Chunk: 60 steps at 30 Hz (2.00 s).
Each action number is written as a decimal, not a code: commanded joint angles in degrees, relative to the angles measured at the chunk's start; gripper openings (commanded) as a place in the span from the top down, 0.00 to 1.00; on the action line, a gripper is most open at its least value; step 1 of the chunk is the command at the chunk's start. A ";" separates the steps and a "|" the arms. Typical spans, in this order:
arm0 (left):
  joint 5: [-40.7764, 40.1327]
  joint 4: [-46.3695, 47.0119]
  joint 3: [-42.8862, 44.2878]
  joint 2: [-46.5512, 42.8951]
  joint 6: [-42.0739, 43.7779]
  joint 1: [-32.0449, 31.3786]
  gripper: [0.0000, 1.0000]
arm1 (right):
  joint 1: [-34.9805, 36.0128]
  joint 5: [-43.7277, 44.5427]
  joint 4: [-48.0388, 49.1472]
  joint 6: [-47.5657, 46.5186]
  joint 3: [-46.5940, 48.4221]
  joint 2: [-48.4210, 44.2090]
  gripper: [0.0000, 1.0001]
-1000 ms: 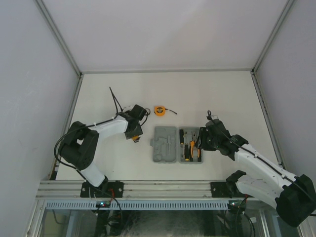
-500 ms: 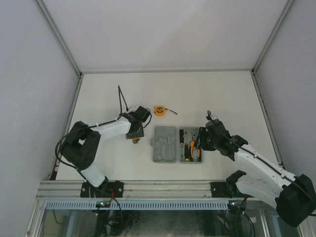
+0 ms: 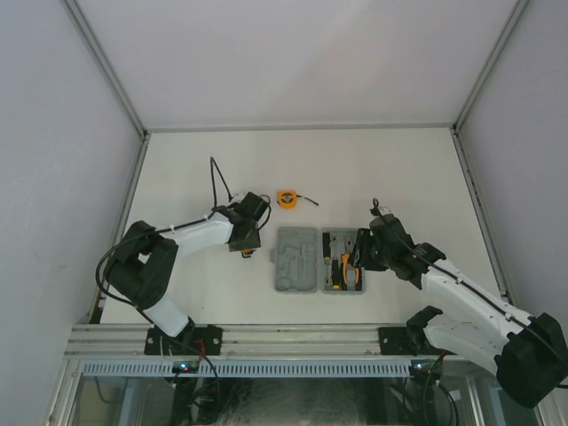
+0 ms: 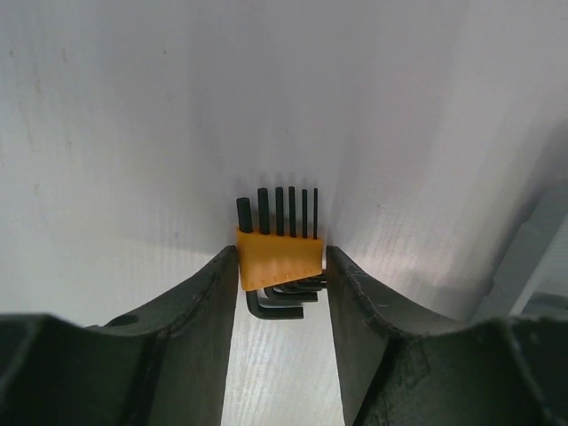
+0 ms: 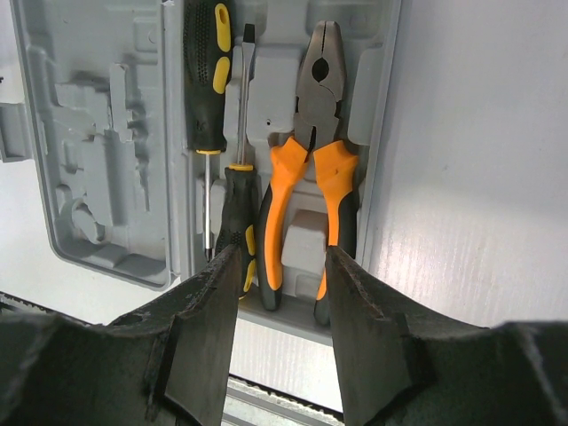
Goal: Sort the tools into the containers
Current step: Pick up the wrench from the center of the board.
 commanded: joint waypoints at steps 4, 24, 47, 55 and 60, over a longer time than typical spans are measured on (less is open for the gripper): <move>6.20 0.10 -4.42 2.25 -0.76 -0.50 0.51 | -0.13 0.14 0.86 0.45 0.03 -1.32 0.57; 3.78 -2.58 -4.76 -6.29 -0.44 -0.56 0.65 | 0.14 0.55 0.05 1.06 0.02 -2.78 0.57; 0.39 -9.18 12.95 -10.12 -14.66 -20.93 0.64 | 0.66 1.60 -1.94 2.05 -0.56 -8.98 0.58; 4.37 -5.71 17.96 0.36 -16.51 -22.94 0.65 | 0.39 1.19 -4.80 1.19 -1.23 -13.46 0.58; 5.59 -4.82 20.69 4.95 -16.97 -23.91 0.65 | -0.91 0.75 -6.59 -0.02 -1.27 -15.40 0.58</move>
